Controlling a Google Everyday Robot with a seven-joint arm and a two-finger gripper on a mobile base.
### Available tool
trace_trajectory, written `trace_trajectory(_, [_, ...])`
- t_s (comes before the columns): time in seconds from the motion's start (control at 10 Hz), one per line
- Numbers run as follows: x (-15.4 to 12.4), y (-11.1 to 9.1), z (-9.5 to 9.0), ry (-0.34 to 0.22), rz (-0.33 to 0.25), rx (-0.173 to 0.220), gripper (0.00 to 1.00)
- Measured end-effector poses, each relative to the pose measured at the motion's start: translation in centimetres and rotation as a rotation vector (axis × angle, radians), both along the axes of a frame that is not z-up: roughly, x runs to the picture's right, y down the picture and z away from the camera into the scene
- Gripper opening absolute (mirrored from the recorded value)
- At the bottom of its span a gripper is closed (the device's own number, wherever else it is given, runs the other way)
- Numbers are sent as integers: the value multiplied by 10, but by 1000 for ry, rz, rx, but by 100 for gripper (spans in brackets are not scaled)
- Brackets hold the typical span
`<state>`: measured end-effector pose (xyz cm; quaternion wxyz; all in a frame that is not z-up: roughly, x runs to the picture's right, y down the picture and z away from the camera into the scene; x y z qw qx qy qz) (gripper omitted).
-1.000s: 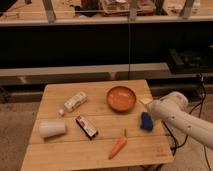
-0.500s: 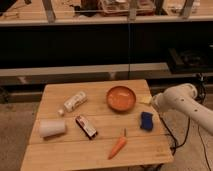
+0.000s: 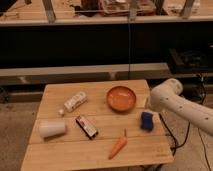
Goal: Wipe the white sponge on the table
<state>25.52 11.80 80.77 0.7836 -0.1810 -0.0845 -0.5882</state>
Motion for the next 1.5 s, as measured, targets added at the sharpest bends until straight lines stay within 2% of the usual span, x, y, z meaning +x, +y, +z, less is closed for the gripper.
trace_trajectory(0.1, [1,5,3,47,3,6,80])
trace_trajectory(0.2, [4,10,10,94,40,3,80])
trace_trajectory(0.3, [5,15,18,120,86,-23,80])
trace_trajectory(0.5, [13,23,22,135,100,-58,80])
trace_trajectory(0.6, [19,27,25,132,90,-91,80])
trace_trajectory(0.8, [25,36,27,93,48,-163,80])
trace_trajectory(1.0, [27,40,23,32,56,-169,80])
trace_trajectory(1.3, [21,52,16,-103,64,-171,80])
trace_trajectory(1.5, [18,58,19,-131,51,-188,80])
